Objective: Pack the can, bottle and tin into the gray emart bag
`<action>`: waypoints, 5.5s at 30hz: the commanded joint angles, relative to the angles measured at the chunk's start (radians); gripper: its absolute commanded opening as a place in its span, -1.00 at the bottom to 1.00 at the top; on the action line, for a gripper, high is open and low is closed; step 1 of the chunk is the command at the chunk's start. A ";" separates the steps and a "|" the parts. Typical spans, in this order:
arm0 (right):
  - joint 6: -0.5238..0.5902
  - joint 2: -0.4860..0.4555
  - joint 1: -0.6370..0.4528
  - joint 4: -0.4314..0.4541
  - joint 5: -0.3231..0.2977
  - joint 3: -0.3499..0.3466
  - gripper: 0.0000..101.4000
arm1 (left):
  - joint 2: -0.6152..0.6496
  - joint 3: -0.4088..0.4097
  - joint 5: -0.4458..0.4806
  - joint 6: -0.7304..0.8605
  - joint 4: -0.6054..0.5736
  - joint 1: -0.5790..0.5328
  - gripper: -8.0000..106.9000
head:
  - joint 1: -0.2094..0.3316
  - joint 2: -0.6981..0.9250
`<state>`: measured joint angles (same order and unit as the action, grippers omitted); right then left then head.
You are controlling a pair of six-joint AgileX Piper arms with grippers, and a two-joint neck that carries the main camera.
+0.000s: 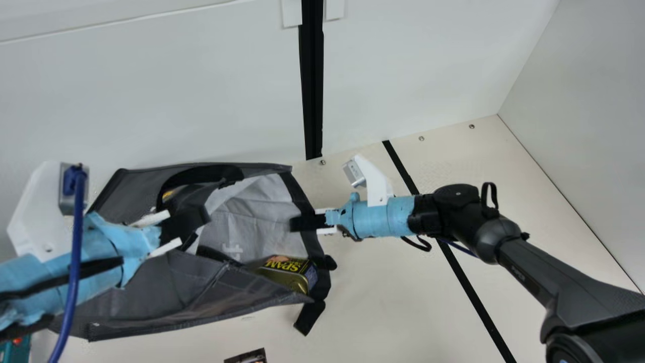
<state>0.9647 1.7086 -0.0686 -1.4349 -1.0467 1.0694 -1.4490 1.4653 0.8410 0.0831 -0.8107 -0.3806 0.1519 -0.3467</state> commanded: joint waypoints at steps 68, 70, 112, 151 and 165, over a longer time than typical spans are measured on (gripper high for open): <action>-0.864 -0.770 -0.163 0.433 -0.173 0.241 -1.00 | 0.233 0.065 0.379 -0.155 -0.307 0.149 -0.68 | 0.023 -0.002; -0.868 -0.770 -0.147 0.464 -0.173 0.223 -1.00 | 0.229 0.036 0.379 -0.141 -0.312 0.139 -0.68 | 0.023 -0.002; -0.272 -0.264 0.125 0.236 0.188 0.225 -1.00 | -0.434 0.555 0.362 0.239 -0.202 0.146 -0.68 | 0.023 -0.002; -0.169 -0.246 0.143 0.188 0.246 0.206 -1.00 | -0.463 0.626 0.336 0.236 -0.142 0.106 0.13 | 0.023 -0.002; -0.169 -0.246 0.143 0.188 0.246 0.206 -1.00 | -0.320 0.501 0.284 0.319 -0.285 0.150 0.71 | 0.023 -0.002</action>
<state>0.7952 1.4625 0.0748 -1.2468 -0.8004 1.2757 -1.7801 1.9741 1.1276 0.3971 -1.0863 -0.2341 0.1519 -0.3467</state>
